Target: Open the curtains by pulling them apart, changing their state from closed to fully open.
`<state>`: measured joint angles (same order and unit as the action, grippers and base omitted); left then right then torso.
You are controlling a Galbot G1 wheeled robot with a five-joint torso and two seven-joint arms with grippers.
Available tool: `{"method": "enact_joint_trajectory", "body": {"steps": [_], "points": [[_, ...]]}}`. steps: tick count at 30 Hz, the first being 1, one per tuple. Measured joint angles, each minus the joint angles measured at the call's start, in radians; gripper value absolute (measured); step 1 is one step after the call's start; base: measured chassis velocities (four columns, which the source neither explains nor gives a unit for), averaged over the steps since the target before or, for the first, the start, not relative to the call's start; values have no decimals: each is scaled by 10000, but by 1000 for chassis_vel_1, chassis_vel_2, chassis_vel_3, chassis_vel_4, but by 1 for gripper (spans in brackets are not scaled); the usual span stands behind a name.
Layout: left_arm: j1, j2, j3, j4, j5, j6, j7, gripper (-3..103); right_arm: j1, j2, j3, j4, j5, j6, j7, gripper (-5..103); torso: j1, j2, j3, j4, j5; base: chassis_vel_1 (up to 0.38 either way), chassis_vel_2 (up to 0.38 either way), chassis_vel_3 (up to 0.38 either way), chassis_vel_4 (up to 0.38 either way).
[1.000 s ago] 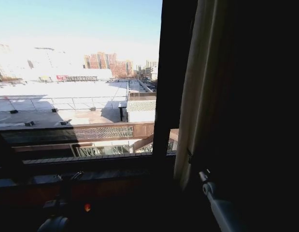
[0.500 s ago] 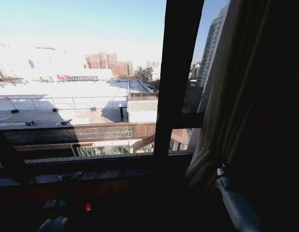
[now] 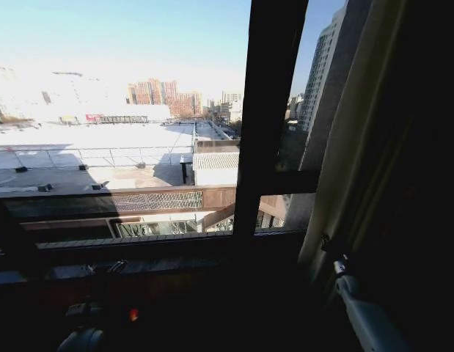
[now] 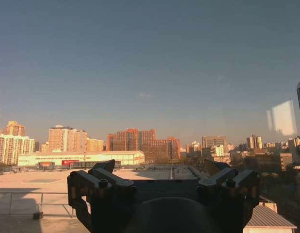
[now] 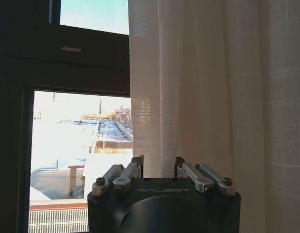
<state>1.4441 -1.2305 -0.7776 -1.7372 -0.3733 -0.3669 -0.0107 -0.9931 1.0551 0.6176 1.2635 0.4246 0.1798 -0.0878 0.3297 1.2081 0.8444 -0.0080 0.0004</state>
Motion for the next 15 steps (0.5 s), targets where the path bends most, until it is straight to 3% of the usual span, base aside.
{"method": "enact_joint_trajectory", "body": {"steps": [2,6,9,11,13,14,15], "points": [[0,0,0,0,0,0,1,100,-238,35,-47,488,70,-146,-23,30,0,0,0,0,-4,0,0,0,0],[0,0,1,0,0,0,0,100,-1089,174,-179,2003,95,-329,-83,51,0,0,0,0,-6,0,0,0,0],[0,0,1,1,0,0,0,100,-1474,223,-202,2505,80,-329,-79,57,0,0,-1,0,-3,0,0,0,0],[0,0,0,1,0,0,0,100,-1903,236,-201,3003,64,-289,-70,68,0,0,-1,-1,-7,0,0,0,0],[0,0,0,1,0,0,1,100,-2087,235,-200,3193,53,-270,-63,68,0,1,-1,-1,-6,0,0,0,0],[0,0,0,1,0,0,0,100,-2319,218,-201,3404,16,-254,-120,79,0,0,-1,-1,-5,0,0,0,0],[0,0,0,1,0,0,0,100,-2392,208,-201,3461,-2,-238,-169,79,0,1,-1,-1,-6,0,0,0,0]]}}
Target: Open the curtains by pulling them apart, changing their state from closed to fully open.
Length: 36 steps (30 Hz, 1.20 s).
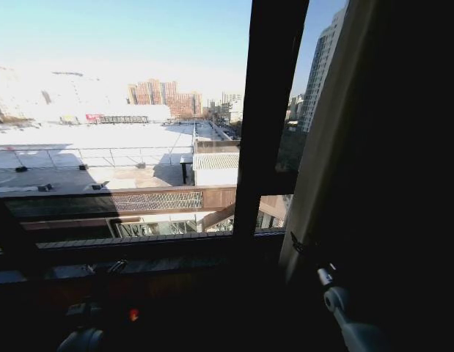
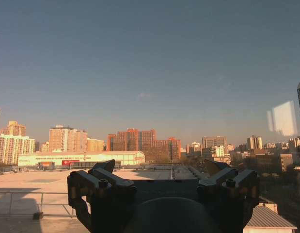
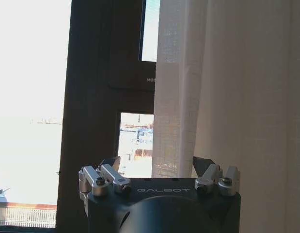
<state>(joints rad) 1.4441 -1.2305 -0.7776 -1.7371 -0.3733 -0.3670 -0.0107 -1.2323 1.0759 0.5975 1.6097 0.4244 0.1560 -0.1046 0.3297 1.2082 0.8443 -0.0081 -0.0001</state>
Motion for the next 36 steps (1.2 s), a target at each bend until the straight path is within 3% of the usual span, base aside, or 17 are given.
{"method": "enact_joint_trajectory", "body": {"steps": [2,6,36], "points": [[0,0,0,0,0,0,0,100,-162,-6,-33,117,-51,102,-133,90,0,0,0,-1,2,0,0,0,0],[0,0,0,0,0,0,0,100,-169,66,-49,159,-91,156,-178,100,0,1,0,2,2,0,0,0,0],[0,0,0,0,0,0,1,100,-107,81,-48,103,-97,175,-164,100,0,1,0,-1,3,29,16,-29,-14]]}}
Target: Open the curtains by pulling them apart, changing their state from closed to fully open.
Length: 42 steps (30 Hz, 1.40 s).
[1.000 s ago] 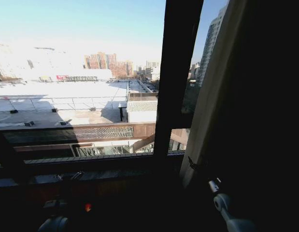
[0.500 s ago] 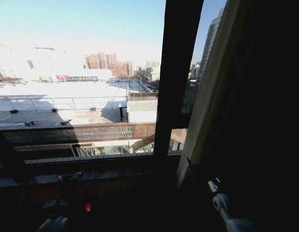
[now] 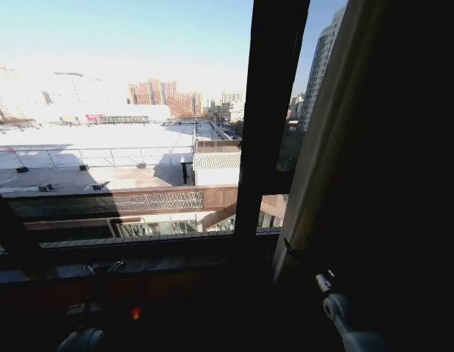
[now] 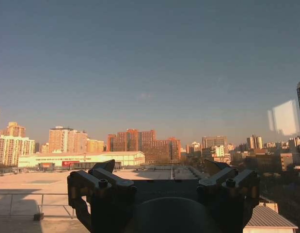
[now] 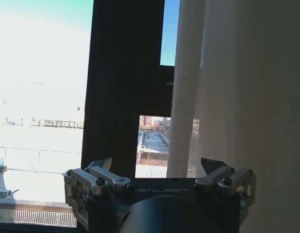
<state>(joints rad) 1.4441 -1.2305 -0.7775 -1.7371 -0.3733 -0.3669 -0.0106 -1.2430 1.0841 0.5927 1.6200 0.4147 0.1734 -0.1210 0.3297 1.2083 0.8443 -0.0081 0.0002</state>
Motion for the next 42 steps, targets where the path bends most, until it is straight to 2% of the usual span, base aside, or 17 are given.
{"method": "enact_joint_trajectory", "body": {"steps": [12,42], "points": [[0,0,0,0,0,0,0,100,7,-1,0,-9,0,0,4,100,-1,0,0,3,-4,271,220,-276,-221],[0,0,0,0,0,0,0,100,10,-1,0,-12,0,0,4,100,0,-1,0,1,-4,345,357,-349,-351]]}}
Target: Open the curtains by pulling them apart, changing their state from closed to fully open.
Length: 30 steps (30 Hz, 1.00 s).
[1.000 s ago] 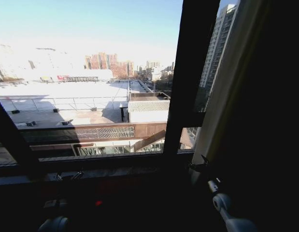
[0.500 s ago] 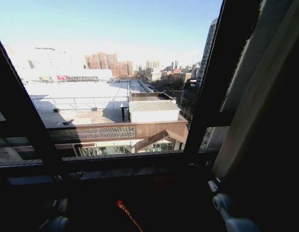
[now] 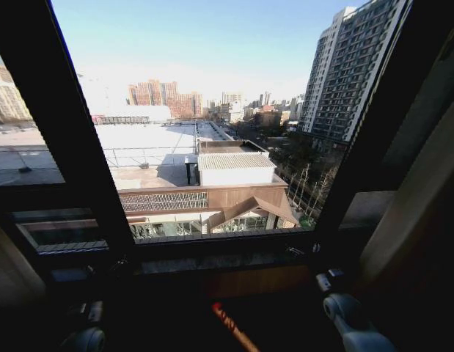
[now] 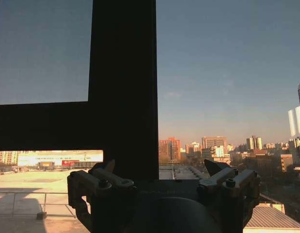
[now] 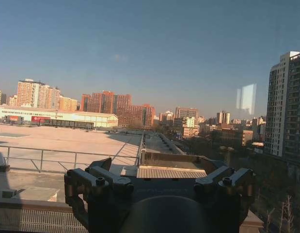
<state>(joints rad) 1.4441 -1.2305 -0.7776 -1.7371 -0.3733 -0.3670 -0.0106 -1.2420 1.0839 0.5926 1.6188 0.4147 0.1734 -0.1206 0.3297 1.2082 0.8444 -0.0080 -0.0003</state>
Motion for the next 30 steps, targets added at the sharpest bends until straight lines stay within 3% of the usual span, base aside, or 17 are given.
{"method": "enact_joint_trajectory", "body": {"steps": [21,30], "points": [[0,0,-1,0,0,0,-1,100,0,1,0,0,0,0,0,100,0,2,0,0,3,344,346,-345,-348],[0,0,-3,2,0,0,-14,100,2,0,-1,1,0,0,-1,100,1,1,0,0,1,106,97,-93,-105]]}}
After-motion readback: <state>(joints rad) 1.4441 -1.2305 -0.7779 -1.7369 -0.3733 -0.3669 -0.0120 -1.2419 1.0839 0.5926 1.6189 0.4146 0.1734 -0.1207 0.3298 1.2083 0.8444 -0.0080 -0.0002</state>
